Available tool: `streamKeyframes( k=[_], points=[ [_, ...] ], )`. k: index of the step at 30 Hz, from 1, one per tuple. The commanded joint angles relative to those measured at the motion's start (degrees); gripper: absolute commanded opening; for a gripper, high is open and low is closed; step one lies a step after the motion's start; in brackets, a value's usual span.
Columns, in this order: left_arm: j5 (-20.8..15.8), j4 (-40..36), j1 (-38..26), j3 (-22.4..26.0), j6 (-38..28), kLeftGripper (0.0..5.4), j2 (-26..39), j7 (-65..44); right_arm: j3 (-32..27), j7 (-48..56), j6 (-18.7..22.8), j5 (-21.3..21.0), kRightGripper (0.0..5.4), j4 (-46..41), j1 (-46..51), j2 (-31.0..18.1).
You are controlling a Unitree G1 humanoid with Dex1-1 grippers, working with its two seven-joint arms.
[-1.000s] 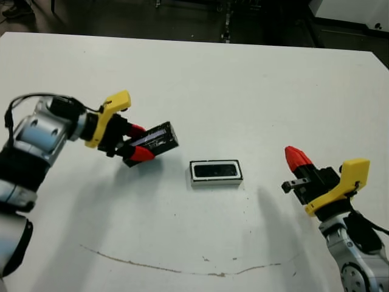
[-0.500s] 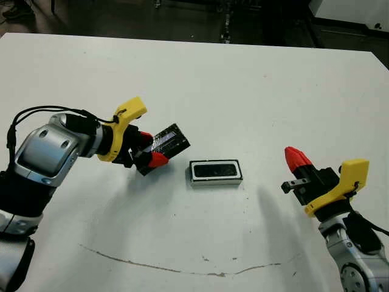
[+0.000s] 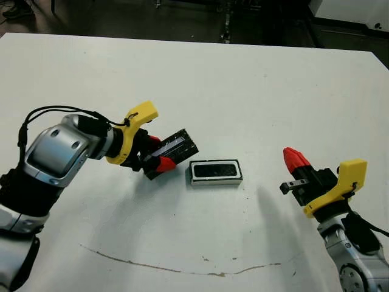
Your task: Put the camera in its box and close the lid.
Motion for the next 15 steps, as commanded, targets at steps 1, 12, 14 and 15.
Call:
streamKeyframes(
  k=[1,12,14,15],
  points=[
    [0.3,0.9,-0.6,-1.0,-0.8,3.18,-0.8,0.4,-0.4,0.0,0.1,0.4,0.00,-0.1,0.7,-0.3],
    [1.1,2.8,-0.9,-4.4,-4.4,3.18,-2.6,-0.9,-0.3,0.2,-0.5,0.3,0.00,0.2,0.7,-0.3],
    [1.2,2.7,-0.9,-4.8,-4.2,3.18,-3.0,-0.6,-0.3,0.1,-0.4,0.3,0.00,0.1,0.8,-0.2],
    [1.2,2.6,-0.8,-4.9,-4.1,3.18,-3.2,-0.3,-0.3,0.0,-0.3,0.3,0.00,0.1,0.8,-0.2]
  ],
)
